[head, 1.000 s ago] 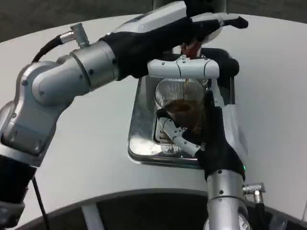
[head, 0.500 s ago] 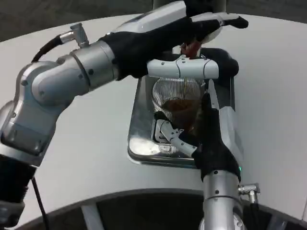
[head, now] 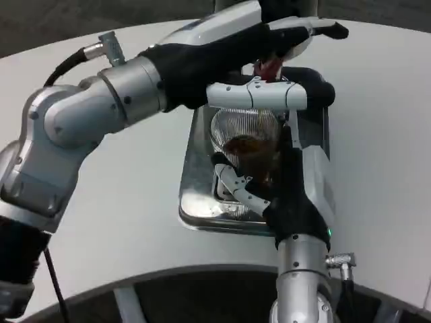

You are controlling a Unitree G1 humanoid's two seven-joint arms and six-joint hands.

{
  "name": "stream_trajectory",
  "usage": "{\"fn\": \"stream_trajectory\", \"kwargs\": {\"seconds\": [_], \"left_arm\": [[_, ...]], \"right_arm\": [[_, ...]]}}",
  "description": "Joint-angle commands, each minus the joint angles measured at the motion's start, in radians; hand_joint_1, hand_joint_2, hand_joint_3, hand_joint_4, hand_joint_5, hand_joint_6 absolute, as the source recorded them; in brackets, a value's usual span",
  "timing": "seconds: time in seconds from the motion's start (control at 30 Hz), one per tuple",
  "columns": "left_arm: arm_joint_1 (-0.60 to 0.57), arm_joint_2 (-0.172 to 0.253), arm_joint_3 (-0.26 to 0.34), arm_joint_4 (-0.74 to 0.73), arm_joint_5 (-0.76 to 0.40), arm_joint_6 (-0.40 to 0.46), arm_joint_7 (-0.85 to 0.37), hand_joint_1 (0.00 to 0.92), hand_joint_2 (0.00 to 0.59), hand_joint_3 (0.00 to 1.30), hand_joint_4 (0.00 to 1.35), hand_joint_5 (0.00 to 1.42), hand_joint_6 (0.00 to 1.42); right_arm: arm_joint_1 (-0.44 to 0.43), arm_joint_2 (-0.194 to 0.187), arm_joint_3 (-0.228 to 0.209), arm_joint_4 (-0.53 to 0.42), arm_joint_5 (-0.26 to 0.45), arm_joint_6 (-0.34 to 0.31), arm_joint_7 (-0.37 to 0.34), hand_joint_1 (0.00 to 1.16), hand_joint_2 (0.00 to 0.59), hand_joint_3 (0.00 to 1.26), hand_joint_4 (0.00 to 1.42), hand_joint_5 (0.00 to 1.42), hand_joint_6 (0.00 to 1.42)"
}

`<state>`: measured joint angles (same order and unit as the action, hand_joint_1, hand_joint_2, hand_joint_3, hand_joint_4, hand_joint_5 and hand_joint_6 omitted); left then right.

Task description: Grasp the cup under the faucet to collect the drink, then remove the cup.

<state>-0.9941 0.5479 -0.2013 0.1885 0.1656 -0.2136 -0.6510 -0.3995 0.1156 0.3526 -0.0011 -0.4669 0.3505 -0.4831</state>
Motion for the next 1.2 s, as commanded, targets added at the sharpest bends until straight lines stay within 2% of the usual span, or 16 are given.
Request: {"fn": "stream_trajectory", "kwargs": {"seconds": [0.03,0.33,0.57,0.93,1.2], "left_arm": [[0.03,0.03,-0.009,0.019,0.031,0.027,-0.032,0.0,0.086,0.14,0.0,0.01,0.11],[0.037,0.025,0.002,0.014,0.021,0.015,-0.02,0.0,0.069,0.12,0.0,0.01,0.11],[0.049,0.014,0.022,0.008,0.005,-0.002,-0.007,0.0,0.083,0.11,0.0,0.03,0.13],[0.084,-0.046,0.109,0.002,-0.08,-0.096,0.078,0.0,0.076,0.08,0.0,0.09,0.18],[0.061,-0.068,0.15,-0.019,-0.122,-0.095,0.08,0.0,0.075,0.08,0.0,0.12,0.2]], "right_arm": [[0.008,0.087,0.017,0.022,-0.013,0.029,-0.023,0.75,0.241,0.09,0.18,0.27,0.3],[0.016,0.091,0.031,0.035,-0.045,0.017,-0.089,0.78,0.246,0.22,0.29,0.36,0.41],[0.018,0.086,0.03,0.047,-0.054,-0.01,-0.141,0.79,0.247,0.32,0.37,0.43,0.49],[0.027,0.07,0.024,0.051,-0.06,-0.048,-0.199,0.81,0.262,0.44,0.5,0.58,0.69],[0.032,0.06,0.011,0.046,-0.062,-0.059,-0.2,0.81,0.262,0.47,0.53,0.63,0.74]]}}
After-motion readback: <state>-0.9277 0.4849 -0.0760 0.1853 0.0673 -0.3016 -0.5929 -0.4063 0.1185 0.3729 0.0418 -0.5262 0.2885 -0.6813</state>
